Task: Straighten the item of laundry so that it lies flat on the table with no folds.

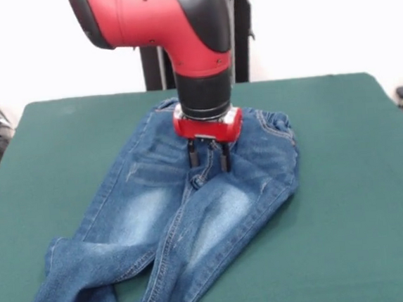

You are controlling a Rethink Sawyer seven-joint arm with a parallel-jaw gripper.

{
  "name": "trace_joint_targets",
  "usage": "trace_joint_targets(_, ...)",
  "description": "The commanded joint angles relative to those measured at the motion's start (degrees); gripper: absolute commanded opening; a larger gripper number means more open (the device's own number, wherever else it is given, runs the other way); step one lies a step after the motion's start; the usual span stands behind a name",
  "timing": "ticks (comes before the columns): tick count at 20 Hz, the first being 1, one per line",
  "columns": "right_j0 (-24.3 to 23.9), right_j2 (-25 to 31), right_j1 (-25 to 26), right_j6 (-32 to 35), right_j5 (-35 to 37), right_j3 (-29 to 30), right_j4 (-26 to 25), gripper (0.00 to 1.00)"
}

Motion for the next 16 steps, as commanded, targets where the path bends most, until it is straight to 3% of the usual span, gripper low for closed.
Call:
trace_joint_targets(1, -1.4, 10.6, 5.8, 7.7, 16.2, 11.8, 9.1, 1.00)
trace_joint_targets(11, -4.3, 15.2, 3.9, 8.4, 19.9, 20.4, 19.1, 1.00)
trace_joint_targets(16, -3.8, 15.9, 1.9, 8.6, 21.0, 22.7, 21.6, 1.00)
